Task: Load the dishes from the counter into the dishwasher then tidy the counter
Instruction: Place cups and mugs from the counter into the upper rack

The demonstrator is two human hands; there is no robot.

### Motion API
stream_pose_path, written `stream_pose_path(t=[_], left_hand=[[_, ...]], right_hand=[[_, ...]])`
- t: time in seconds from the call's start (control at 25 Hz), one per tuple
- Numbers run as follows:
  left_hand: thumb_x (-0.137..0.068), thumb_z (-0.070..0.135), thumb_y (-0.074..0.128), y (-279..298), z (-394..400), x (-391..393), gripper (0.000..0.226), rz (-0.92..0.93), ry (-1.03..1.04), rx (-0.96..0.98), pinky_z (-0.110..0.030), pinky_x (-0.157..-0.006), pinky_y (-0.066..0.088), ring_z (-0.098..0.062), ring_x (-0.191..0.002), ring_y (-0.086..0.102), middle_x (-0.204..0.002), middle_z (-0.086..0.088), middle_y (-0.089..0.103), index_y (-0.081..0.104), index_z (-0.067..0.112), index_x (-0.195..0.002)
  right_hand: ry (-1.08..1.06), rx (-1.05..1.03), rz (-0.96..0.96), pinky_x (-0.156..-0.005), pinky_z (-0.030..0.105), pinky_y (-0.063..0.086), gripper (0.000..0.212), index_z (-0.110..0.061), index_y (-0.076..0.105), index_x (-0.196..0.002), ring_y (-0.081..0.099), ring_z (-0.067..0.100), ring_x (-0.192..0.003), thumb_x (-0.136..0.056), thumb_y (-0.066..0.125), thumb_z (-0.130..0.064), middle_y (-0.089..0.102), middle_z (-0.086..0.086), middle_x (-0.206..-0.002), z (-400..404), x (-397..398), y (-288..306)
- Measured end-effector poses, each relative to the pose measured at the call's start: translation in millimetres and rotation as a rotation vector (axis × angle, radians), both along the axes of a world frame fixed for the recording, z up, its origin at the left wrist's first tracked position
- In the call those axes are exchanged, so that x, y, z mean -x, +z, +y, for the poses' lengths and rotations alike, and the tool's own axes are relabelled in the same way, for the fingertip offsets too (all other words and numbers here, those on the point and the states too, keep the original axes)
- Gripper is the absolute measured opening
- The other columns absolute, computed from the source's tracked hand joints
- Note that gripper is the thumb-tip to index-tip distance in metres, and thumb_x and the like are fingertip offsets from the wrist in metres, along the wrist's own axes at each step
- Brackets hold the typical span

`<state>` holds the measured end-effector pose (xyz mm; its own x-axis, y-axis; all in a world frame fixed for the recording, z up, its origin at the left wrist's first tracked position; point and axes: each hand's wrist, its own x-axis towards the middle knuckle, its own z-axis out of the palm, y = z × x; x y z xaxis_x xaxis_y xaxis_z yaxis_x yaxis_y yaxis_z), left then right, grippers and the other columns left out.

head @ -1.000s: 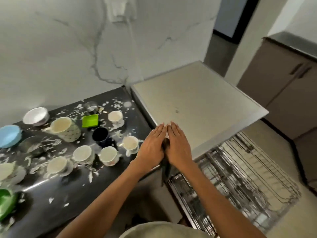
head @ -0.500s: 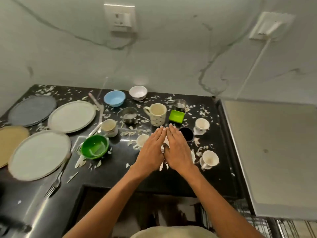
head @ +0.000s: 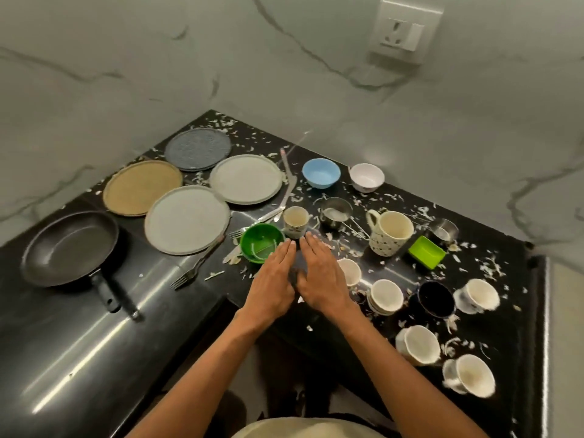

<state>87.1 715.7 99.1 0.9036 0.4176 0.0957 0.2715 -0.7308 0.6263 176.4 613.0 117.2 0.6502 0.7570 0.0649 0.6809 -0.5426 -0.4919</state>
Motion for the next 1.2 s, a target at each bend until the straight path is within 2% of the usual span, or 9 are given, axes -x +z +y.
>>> stream_pose_path(t=[0.16,0.36,0.52,0.72,0.8,0.88,1.0,1.08,1.2], left_hand=[[-0.092,-0.002,0.046,-4.5,16.1,5.9,0.071,0.049,0.097,0.029,-0.027,-0.124,0.009,-0.010,-0.151,0.014,-0.163,-0.002,0.020,0.022,0.015,-0.156],[-0.084,-0.007,0.046,-1.2,30.9,-23.7,0.079,0.092,0.095,0.031,-0.033,-0.124,0.013,-0.012,-0.151,0.014,-0.164,-0.005,0.019,0.020,0.013,-0.157],[-0.086,-0.005,0.048,7.7,31.4,-58.8,0.078,0.097,0.035,0.011,-0.025,-0.122,0.009,-0.018,-0.151,0.016,-0.163,-0.007,0.020,0.020,0.011,-0.157],[-0.086,-0.004,0.053,10.4,18.1,-96.5,0.082,0.110,-0.081,0.011,-0.020,-0.120,0.005,-0.013,-0.152,0.012,-0.165,-0.004,0.017,0.017,0.014,-0.158],[-0.085,-0.004,0.054,11.4,11.8,-109.3,0.084,0.125,-0.123,0.014,-0.021,-0.120,0.005,-0.015,-0.152,0.012,-0.165,-0.005,0.016,0.016,0.012,-0.158],[-0.084,-0.008,0.051,12.3,6.7,-119.3,0.083,0.140,-0.137,0.016,-0.019,-0.118,0.003,-0.017,-0.152,0.014,-0.164,-0.007,0.018,0.017,0.011,-0.157],[-0.083,-0.009,0.049,12.8,2.4,-125.6,0.082,0.172,-0.153,0.022,-0.018,-0.116,0.005,-0.018,-0.151,0.018,-0.163,-0.008,0.021,0.019,0.011,-0.157],[-0.084,-0.008,0.049,12.7,1.1,-127.5,0.080,0.186,-0.163,0.041,-0.022,-0.119,0.010,-0.018,-0.150,0.020,-0.163,-0.008,0.023,0.021,0.011,-0.157],[-0.086,-0.005,0.050,14.3,-8.3,-128.8,0.078,0.210,-0.201,0.064,-0.028,-0.123,0.016,-0.017,-0.150,0.020,-0.163,-0.007,0.023,0.021,0.012,-0.156]], right_hand=[[0.071,0.043,-0.010,-0.124,0.031,0.005,0.071,-0.010,0.020,-0.158,0.012,0.020,-0.154,-0.098,0.055,-0.023,0.019,0.009,-0.166,24.2,-7.3,-7.5],[0.029,0.060,-0.019,-0.124,0.031,0.003,0.069,-0.009,0.024,-0.157,0.012,0.022,-0.154,-0.097,0.055,-0.020,0.019,0.010,-0.166,42.6,-40.8,-9.7],[-0.052,0.071,-0.071,-0.126,0.033,0.007,0.068,-0.008,0.027,-0.156,0.013,0.022,-0.154,-0.094,0.055,-0.016,0.019,0.012,-0.165,37.7,-77.4,-12.1],[-0.199,0.130,-0.154,-0.126,0.038,0.013,0.068,-0.008,0.037,-0.152,0.025,0.026,-0.150,-0.089,0.061,-0.018,0.030,0.014,-0.161,20.3,-117.7,-14.9],[-0.194,0.173,-0.191,-0.123,0.042,0.021,0.061,-0.011,0.050,-0.143,0.038,0.028,-0.143,-0.085,0.067,-0.020,0.045,0.014,-0.152,15.4,-129.7,-20.1],[-0.150,0.211,-0.229,-0.118,0.043,0.030,0.045,-0.012,0.063,-0.126,0.053,0.029,-0.125,-0.082,0.070,-0.020,0.062,0.012,-0.130,10.2,-135.0,-28.3],[-0.128,0.198,-0.251,-0.099,0.038,0.042,0.021,-0.012,0.068,-0.100,0.059,0.027,-0.097,-0.080,0.071,-0.018,0.064,0.006,-0.096,4.1,-133.0,-35.5],[-0.152,0.134,-0.248,-0.094,0.038,0.044,0.020,-0.012,0.068,-0.096,0.058,0.025,-0.092,-0.078,0.072,-0.018,0.063,0.005,-0.093,1.0,-133.1,-37.5],[-0.257,0.079,-0.270,-0.096,0.040,0.045,0.032,-0.008,0.068,-0.105,0.058,0.029,-0.100,-0.073,0.073,-0.010,0.064,0.011,-0.105,-8.8,-135.1,-36.3]])
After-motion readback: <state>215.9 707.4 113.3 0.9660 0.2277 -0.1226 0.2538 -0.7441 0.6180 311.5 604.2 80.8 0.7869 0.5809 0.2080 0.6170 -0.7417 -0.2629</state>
